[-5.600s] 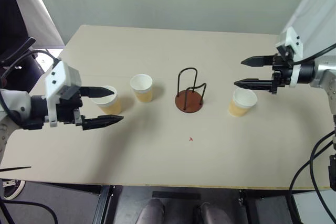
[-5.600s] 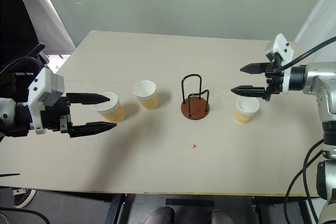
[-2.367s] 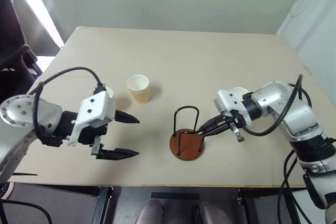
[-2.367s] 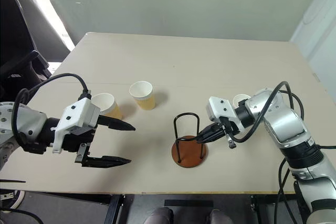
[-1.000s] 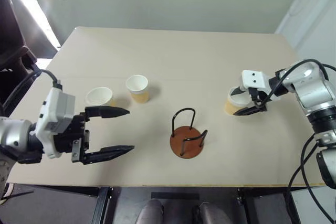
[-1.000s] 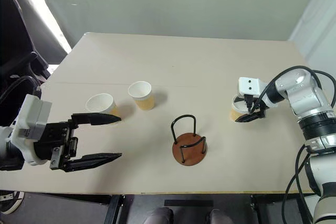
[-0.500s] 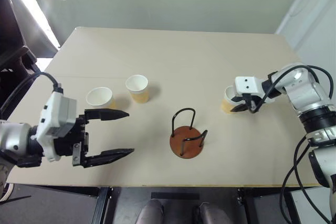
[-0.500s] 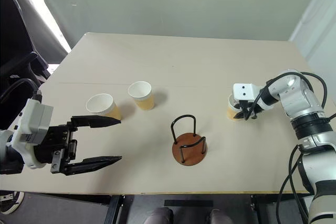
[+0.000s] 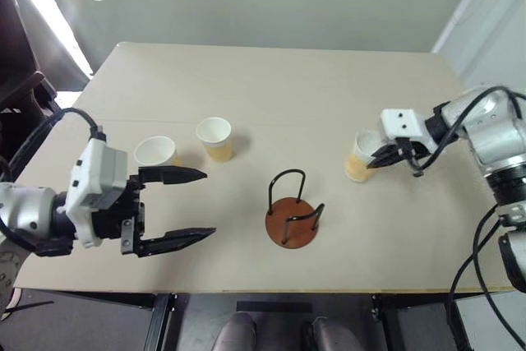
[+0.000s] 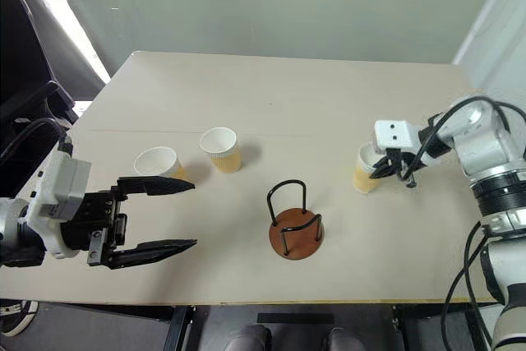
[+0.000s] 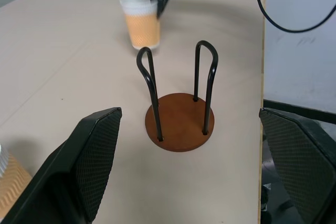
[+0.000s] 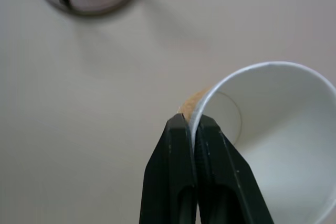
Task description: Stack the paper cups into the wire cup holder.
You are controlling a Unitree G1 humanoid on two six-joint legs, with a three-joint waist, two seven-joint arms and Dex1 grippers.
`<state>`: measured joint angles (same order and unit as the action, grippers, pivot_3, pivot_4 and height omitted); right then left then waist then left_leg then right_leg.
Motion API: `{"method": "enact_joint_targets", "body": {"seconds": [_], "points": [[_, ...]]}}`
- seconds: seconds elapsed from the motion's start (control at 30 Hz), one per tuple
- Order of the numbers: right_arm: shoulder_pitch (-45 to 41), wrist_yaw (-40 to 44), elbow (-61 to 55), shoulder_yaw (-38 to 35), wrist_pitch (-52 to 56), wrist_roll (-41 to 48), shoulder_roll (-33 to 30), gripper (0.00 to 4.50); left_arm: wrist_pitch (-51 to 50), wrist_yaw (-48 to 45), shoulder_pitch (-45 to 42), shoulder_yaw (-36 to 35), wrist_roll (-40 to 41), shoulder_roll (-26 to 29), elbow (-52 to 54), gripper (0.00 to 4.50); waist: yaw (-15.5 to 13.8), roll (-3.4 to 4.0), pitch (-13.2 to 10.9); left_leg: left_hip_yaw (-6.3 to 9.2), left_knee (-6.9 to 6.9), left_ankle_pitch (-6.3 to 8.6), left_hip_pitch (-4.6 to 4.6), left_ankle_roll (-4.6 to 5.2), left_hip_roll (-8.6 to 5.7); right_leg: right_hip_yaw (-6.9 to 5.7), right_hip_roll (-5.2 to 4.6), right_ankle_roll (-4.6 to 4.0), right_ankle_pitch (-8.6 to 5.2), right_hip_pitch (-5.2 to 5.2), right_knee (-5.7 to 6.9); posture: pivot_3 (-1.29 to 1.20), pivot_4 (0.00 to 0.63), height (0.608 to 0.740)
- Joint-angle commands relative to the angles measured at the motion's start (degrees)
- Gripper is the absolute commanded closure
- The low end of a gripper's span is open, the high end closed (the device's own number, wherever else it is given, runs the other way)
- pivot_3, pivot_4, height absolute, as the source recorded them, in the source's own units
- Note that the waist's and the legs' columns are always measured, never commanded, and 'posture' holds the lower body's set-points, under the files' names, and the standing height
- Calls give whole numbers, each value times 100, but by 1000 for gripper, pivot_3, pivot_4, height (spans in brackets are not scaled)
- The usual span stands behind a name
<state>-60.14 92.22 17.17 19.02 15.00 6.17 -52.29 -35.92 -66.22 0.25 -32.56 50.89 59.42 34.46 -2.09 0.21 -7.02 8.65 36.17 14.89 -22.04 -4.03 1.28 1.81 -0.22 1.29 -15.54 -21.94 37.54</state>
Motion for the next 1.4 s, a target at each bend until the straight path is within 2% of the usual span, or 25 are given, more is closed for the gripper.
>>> {"method": "enact_joint_targets", "body": {"seconds": [0.03,0.13,0.2,0.4,0.9,1.0,1.3,1.33,1.4], "points": [[-426,28,-1067,-376,932,1407,-287,4463,108,-33,-74,-20,17,50,-12,0,6,-2,1,-1,-2,0,2,0,2,0,4,-3,-2,3,-2,0,150,740],[-468,28,-2201,-683,1959,2656,-172,4463,136,-31,-107,62,-15,34,-39,0,15,-3,2,1,-2,4,1,-8,19,2,34,-6,-4,16,-24,0,150,740],[-419,28,-2537,-791,2256,2904,-92,4463,158,-17,-138,133,-42,31,-59,0,21,-5,2,0,2,8,3,-18,38,11,77,-11,0,26,-39,0,150,740],[279,-402,-3149,-290,2178,2380,215,4463,149,-16,-153,165,-22,39,-54,0,24,-14,7,8,27,12,16,-32,63,20,115,-29,7,30,-47,0,150,740],[331,-294,-2907,-35,1755,1778,506,4463,126,48,47,-70,-55,68,34,0,39,-14,7,6,38,15,13,-27,81,24,116,-31,7,16,-27,0,150,740],[309,-269,-2918,8,1791,1740,532,3525,175,10,47,-128,-189,129,-90,0,39,-14,7,5,39,15,13,-27,81,24,116,-31,7,17,-27,0,150,740],[231,-355,-2687,-221,1798,1609,453,213,676,29,-181,88,-1152,422,-789,0,37,-15,7,9,39,15,13,-27,82,24,115,-33,7,14,-28,0,150,740],[157,-425,-2403,-485,1850,1706,410,21,855,44,-238,129,-1499,597,-1024,0,36,-15,7,10,39,15,13,-27,83,24,114,-33,7,13,-27,0,150,740],[10,-414,-1900,-1052,2153,2136,312,21,1127,-9,-305,184,-2047,955,-1442,0,22,-18,5,22,43,15,10,-27,85,23,113,-36,7,7,-23,0,150,740]]}}
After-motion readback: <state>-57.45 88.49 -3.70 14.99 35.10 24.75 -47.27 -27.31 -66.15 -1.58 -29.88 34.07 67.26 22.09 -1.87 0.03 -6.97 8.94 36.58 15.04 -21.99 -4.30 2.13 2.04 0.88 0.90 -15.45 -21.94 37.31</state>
